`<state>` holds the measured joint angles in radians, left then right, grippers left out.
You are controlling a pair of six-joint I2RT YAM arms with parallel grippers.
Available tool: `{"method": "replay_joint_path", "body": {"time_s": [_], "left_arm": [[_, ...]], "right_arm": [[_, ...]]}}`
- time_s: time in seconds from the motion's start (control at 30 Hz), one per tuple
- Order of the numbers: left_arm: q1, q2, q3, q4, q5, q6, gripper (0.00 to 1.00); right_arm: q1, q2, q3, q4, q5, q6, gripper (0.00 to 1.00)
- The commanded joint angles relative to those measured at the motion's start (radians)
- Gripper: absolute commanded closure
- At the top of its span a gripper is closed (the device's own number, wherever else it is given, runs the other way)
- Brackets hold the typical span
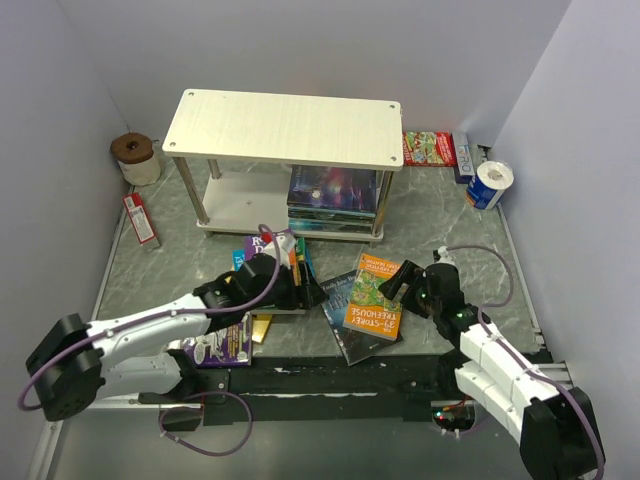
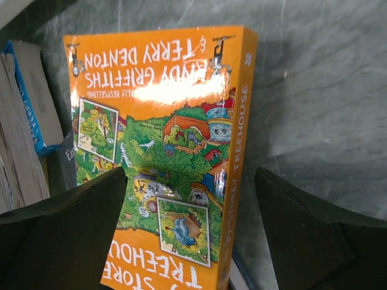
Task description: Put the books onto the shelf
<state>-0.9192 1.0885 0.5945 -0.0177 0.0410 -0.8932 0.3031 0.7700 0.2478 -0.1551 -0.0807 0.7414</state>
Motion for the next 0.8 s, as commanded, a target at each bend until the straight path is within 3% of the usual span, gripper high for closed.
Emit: {"method": "replay_joint_path", "body": {"time_s": [0.0, 0.5, 0.77], "left_arm": [[-0.015, 0.074, 0.047, 0.111, 0.042, 0.023, 0.21], [-0.024, 0.376, 0.091, 0.177, 0.089, 0.046, 0.30], [-0.033, 0.445, 0.088, 0.222, 0.120, 0.043, 0.43]], "right_arm": [[-0.022, 0.044, -0.033, 0.179, -0.086, 0.026, 0.08], [-0.061, -0.015, -0.153, 0.376, -0.244, 0.050, 0.34], [-0.061, -0.132, -0.177, 0.390, -0.369, 0.036, 0.43]]}}
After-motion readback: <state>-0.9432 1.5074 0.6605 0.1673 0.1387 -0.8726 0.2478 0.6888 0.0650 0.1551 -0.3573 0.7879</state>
